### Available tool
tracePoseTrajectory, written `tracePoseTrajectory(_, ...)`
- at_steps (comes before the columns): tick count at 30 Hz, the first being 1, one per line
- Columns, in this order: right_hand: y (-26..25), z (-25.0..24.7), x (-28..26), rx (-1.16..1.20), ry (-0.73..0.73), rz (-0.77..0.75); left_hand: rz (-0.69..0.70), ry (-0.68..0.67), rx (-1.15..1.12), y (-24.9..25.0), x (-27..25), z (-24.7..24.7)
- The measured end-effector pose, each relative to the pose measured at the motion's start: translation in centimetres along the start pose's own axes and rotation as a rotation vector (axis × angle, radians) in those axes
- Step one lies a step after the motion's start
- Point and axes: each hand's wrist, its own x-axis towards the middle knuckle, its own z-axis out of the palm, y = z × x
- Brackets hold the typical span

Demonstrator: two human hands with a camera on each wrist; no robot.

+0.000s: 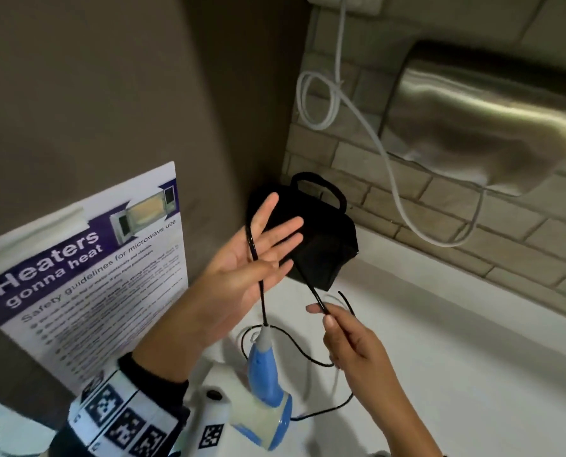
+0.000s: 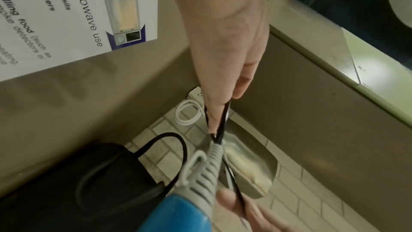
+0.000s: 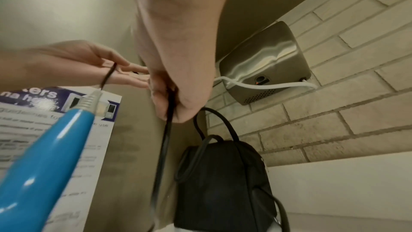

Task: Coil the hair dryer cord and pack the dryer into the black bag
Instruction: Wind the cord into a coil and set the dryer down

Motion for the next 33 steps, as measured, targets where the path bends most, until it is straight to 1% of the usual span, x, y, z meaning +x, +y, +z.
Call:
tracePoseTrajectory(4,1.5,-0.4,-1.7,-0.046,-0.043,0.051,-0.096,0.110,0.007,-0.3,1.3,-0.9)
tracePoseTrajectory(6,2.0,-1.0,-2.3,-0.083,-0.055,0.069,-0.133,0.125,0.024,-0.2,1.7,-1.4)
tracePoseTrajectory(9,2.1,-1.3,-2.8,-0.156,-0.064,0.083,-0.130,0.129,-0.005,0.1,2.2,-1.6)
tracePoseTrajectory(12,1.4,-1.2,-3.2,-0.260,-0.145,0.056,-0.102,0.155,0.053,-0.2,2.7,-1.5)
tracePoseTrajectory(14,0.3,-1.0,-3.5,-0.307,-0.209,0.036,-0.093,0.200,0.073,-0.6,3.0,-1.7)
tracePoseTrajectory(17,-1.3,-1.0,-4.1,-0.364,-0.260,-0.010,-0.084,0.244,0.006,-0.8,3.5,-2.3)
tracePoseTrajectory(20,-3.2,-1.3,-4.4,-0.404,-0.278,-0.067,-0.142,0.229,-0.053,-0.7,3.9,-2.6)
tracePoseTrajectory(22,-4.3,-1.5,-4.4,-0.449,-0.334,-0.111,-0.157,0.212,-0.053,-0.7,4.3,-2.7)
tracePoseTrajectory(26,-5.5,-1.2,-3.8,-0.601,-0.414,-0.210,-0.157,0.189,0.022,-0.9,5.2,-2.7)
tracePoseTrajectory(29,-6.2,-0.3,-3.6,-0.560,-0.429,-0.292,-0.165,0.139,0.069,-1.3,5.8,-2.9)
tracePoseTrajectory(33,-7.1,1.3,-3.4,-0.568,-0.481,-0.404,-0.177,0.063,0.130,-2.0,6.1,-3.1)
